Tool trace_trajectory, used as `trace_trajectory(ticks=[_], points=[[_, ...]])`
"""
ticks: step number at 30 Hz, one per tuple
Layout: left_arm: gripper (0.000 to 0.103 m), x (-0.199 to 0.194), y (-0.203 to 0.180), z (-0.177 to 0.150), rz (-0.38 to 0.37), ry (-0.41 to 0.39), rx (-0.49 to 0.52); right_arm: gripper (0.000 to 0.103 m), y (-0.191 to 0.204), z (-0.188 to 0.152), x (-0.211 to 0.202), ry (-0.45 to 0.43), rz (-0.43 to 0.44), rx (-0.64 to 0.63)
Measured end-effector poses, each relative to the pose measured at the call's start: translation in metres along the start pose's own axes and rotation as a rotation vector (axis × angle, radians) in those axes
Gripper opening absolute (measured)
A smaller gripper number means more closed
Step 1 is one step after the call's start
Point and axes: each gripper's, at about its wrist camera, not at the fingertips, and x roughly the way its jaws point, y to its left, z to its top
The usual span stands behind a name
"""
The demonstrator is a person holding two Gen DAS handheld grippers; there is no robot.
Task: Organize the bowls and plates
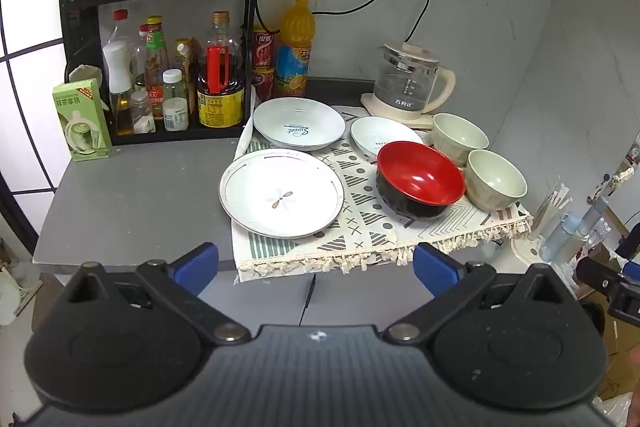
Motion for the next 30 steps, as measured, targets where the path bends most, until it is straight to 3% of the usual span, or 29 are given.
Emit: trace_trajectory(ticks=[9, 11, 30], points=[[0.102, 0.001, -0.005, -0.004, 0.015, 0.007, 0.001, 0.103, -0.007, 0.0, 0.005, -0.033, -0.004, -0.02], [0.102, 0.001, -0.006, -0.003, 0.018, 0.008, -0.002, 0.103, -0.011, 0.005, 0.012, 0.053, 0.008, 0.008], [0.102, 0.007, -0.009, 0.004, 0.014, 0.006, 0.006, 0.103, -0.008, 0.003, 0.008, 0.048, 0.011, 0.001]])
